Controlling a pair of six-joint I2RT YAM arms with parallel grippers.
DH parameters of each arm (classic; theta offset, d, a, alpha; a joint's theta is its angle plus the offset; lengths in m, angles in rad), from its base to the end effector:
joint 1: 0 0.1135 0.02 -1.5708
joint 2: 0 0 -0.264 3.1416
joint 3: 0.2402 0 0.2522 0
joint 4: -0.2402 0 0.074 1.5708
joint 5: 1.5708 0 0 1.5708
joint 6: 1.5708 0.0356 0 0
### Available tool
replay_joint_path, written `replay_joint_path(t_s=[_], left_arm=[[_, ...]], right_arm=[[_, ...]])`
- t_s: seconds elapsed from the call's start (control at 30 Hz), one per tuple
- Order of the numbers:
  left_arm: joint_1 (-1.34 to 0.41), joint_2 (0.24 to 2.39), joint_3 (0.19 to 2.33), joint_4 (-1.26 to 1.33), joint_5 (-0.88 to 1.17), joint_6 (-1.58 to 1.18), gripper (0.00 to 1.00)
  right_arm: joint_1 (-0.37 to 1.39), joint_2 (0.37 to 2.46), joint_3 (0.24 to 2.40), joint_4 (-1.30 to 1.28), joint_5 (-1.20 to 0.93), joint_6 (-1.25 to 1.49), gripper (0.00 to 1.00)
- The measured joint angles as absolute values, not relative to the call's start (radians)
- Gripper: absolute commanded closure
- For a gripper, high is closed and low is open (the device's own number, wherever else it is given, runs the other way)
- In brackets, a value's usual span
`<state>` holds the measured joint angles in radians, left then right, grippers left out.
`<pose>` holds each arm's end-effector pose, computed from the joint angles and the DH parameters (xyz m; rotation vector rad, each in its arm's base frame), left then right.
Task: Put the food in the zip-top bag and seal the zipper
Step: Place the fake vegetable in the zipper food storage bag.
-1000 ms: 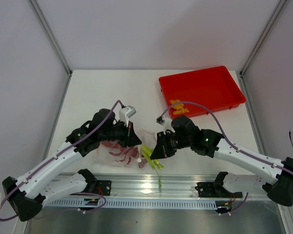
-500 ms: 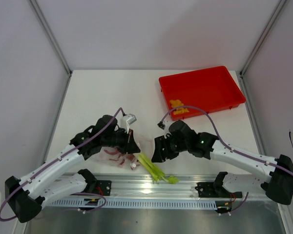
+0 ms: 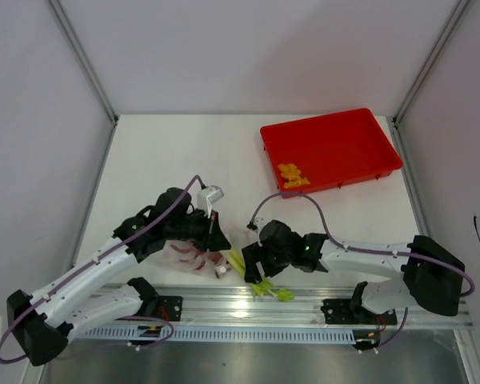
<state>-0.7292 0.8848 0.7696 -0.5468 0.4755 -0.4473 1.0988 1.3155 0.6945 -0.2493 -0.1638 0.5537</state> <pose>0.1281 -0.1363 0.2843 0.6167 2.3296 -1.1312 0.1120 0.2323 0.1918 -0.7905 2.5329 0.8600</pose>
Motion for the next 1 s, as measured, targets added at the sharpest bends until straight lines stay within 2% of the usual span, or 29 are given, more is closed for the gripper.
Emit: replay_joint_path(t_s=[0.13, 0.33, 0.4, 0.43, 0.57, 0.73, 1.0], left_arm=[[-0.729, 0.884, 0.77, -0.542, 0.479, -0.455, 0.99], [-0.729, 0.884, 0.77, -0.54, 0.482, -0.456, 0.99], [-0.729, 0.883, 0.77, -0.54, 0.482, -0.456, 0.99], [-0.729, 0.883, 0.77, -0.54, 0.482, -0.456, 1.0], [-0.729, 0.883, 0.771, -0.541, 0.479, -0.453, 0.99], [-0.729, 0.927, 0.824, -0.554, 0.478, -0.419, 0.99], [-0.731, 1.174, 1.115, -0.634, 0.515, -0.283, 1.0]], right_arm=[[1.159, 1.371, 0.665, -0.192, -0.101, 0.573, 0.22], [1.233, 1.43, 0.649, -0.109, 0.0, 0.614, 0.41], [1.242, 1.434, 0.649, -0.1, 0.021, 0.62, 0.61], [1.245, 1.434, 0.649, -0.097, 0.028, 0.623, 0.78], [1.246, 1.426, 0.649, -0.104, 0.055, 0.63, 1.0], [1.246, 1.322, 0.649, -0.181, 0.087, 0.617, 1.0], [1.225, 1.092, 0.657, -0.307, 0.058, 0.545, 1.0]])
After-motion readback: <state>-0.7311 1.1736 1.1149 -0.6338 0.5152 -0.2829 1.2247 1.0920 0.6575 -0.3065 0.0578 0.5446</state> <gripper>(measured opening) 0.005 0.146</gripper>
